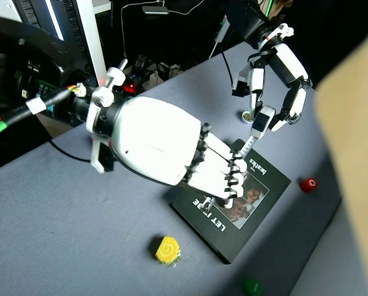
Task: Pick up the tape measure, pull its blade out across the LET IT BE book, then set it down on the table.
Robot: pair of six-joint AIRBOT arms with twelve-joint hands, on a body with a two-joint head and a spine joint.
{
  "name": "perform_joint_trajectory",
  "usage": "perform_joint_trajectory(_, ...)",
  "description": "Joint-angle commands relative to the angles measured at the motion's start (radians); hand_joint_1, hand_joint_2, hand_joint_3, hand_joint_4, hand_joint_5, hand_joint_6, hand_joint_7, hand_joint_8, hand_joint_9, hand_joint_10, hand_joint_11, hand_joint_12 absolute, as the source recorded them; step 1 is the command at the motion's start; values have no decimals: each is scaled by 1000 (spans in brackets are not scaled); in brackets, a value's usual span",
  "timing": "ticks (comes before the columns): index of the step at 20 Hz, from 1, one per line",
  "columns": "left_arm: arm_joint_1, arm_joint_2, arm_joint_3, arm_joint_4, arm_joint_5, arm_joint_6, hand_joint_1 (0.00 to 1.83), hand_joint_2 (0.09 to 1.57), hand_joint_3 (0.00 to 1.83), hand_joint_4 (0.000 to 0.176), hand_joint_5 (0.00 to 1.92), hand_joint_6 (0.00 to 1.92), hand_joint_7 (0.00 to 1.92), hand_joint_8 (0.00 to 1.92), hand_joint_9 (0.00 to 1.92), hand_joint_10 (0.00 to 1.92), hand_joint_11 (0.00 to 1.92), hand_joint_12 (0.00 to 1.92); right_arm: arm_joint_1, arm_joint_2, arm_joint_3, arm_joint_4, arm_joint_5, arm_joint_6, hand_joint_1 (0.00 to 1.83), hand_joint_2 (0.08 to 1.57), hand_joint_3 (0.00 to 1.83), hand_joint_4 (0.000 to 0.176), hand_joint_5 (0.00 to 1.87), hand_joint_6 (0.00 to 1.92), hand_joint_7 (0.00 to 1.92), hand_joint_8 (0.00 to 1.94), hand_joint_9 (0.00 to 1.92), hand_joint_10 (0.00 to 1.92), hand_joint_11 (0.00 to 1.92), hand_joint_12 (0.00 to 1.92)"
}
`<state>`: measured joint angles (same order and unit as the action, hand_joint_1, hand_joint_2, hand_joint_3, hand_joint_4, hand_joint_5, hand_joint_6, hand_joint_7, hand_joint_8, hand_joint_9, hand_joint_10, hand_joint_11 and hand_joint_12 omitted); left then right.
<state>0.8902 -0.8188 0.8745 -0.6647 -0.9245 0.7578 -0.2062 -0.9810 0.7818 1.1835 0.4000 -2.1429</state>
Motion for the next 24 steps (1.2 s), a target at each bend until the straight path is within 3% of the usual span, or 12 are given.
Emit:
perform_joint_trajectory(1, -12, 7, 10, 29, -124, -14, 1393, 1054, 0, 0, 1138, 515, 1167, 712, 956, 1171, 865, 1085, 18, -2, 9, -72, 11, 9, 960, 1168, 4, 0, 394, 12, 481, 10, 458, 30, 26, 1187)
perform_joint_trajectory(5, -22, 7, 11, 6, -126, -26, 1393, 1054, 0, 0, 1143, 518, 1178, 706, 940, 1171, 839, 1074, 19, -17, 49, -134, -27, 40, 1056, 1161, 0, 0, 564, 19, 680, 18, 668, 53, 284, 1188)
perform_joint_trajectory(8, -32, 7, 11, 8, -126, -40, 1393, 1054, 0, 0, 1142, 520, 1178, 705, 941, 1170, 846, 1079, 17, -33, 71, -191, -57, 99, 1060, 1159, 0, 0, 594, 26, 682, 14, 676, 50, 252, 1178)
perform_joint_trajectory(13, -34, 5, 6, 11, -126, -42, 1393, 1054, 0, 0, 1135, 545, 1162, 710, 959, 1162, 851, 1079, 64, -44, 128, -445, -166, 389, 1047, 1155, 0, 0, 672, 35, 717, 13, 697, 42, 119, 1168)
perform_joint_trajectory(16, -30, 4, 5, 28, -128, -51, 1393, 1052, 0, 0, 1138, 546, 1161, 699, 965, 1161, 853, 1078, 109, -52, 164, -615, -226, 590, 1073, 1159, 1, 0, 713, 35, 786, 27, 736, 49, 163, 1227)
perform_joint_trajectory(21, -31, -1, 2, 41, -128, -70, 1393, 1052, 0, 0, 1136, 545, 1165, 695, 964, 1162, 848, 1082, 120, -65, 192, -804, -288, 841, 1086, 1164, 2, 0, 751, 41, 826, 32, 754, 53, 181, 1243)
perform_joint_trajectory(24, -29, -3, 2, 49, -128, -72, 1393, 1052, 0, 0, 1137, 556, 1172, 683, 958, 1161, 843, 1080, 131, -66, 199, -807, -289, 852, 1089, 1164, 2, 0, 773, 47, 840, 34, 758, 54, 179, 1242)
